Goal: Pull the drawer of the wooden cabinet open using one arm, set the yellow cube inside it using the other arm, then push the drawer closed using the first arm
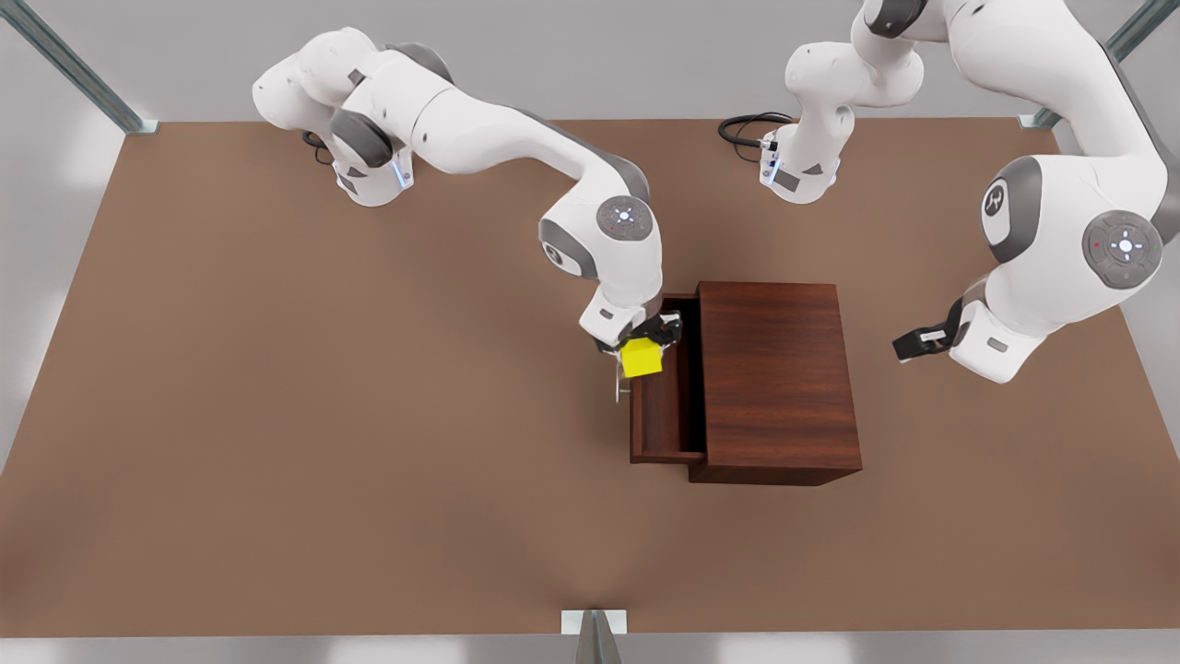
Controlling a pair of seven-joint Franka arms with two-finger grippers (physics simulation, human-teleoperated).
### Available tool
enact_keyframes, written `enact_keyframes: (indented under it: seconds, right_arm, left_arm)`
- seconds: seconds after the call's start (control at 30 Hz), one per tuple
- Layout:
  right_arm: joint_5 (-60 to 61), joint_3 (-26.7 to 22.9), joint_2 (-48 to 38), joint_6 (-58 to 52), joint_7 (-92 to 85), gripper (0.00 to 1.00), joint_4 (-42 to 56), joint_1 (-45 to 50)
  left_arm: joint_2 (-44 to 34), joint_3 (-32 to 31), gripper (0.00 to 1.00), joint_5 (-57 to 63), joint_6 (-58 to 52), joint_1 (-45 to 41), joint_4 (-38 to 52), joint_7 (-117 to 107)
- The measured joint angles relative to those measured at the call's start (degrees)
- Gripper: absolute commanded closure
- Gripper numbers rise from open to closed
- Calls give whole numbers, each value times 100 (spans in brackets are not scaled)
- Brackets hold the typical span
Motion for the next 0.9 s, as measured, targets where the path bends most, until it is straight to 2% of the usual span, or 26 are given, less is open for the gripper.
enact_keyframes:
  seconds: [0.13,0.17,0.2,0.37,0.43,0.53,0.57,0.63,0.67,0.73,0.77,0.83,0.9]
  right_arm:
    - [-5,-202,233,605,543,52,4,307]
    - [-10,-276,278,734,666,17,3,385]
    - [-31,-375,295,820,791,0,3,448]
    - [-49,-471,-20,774,1280,0,-28,364]
    - [142,-332,-679,478,1338,0,-165,-233]
    - [559,-79,-1992,-501,1072,0,-524,-1807]
    - [670,-95,-2586,-831,878,0,-1040,-2418]
    - [814,-57,-3556,-1357,448,0,-2160,-3371]
    - [862,134,-3899,-1569,234,0,-2588,-3778]
    - [932,47,-4265,-1876,-216,0,-3155,-3968]
    - [995,-315,-4202,-1980,-481,0,-3193,-3847]
    - [1103,-953,-3823,-2237,-1050,0,-2629,-3893]
    - [1153,-1152,-3548,-2487,-1571,0,-2131,-3809]
  left_arm:
    - [3,0,0,1,-20,9,0,377]
    - [3,0,0,1,-24,12,0,459]
    - [6,0,0,-1,-28,15,0,537]
    - [37,0,0,-6,-42,16,-4,867]
    - [38,0,0,-7,-45,3,-2,975]
    - [44,-7,0,-26,-56,-298,0,1032]
    - [45,-15,7,-91,-71,-583,4,942]
    - [75,-22,49,-325,-90,-1205,9,566]
    - [146,-24,60,-433,-90,-1568,15,288]
    - [351,-28,69,-699,5,-2156,95,-384]
    - [460,-30,78,-797,158,-2418,113,-800]
    - [792,-24,79,-922,604,-2873,128,-1738]
    - [1156,-24,79,-1020,1090,-3180,130,-2702]
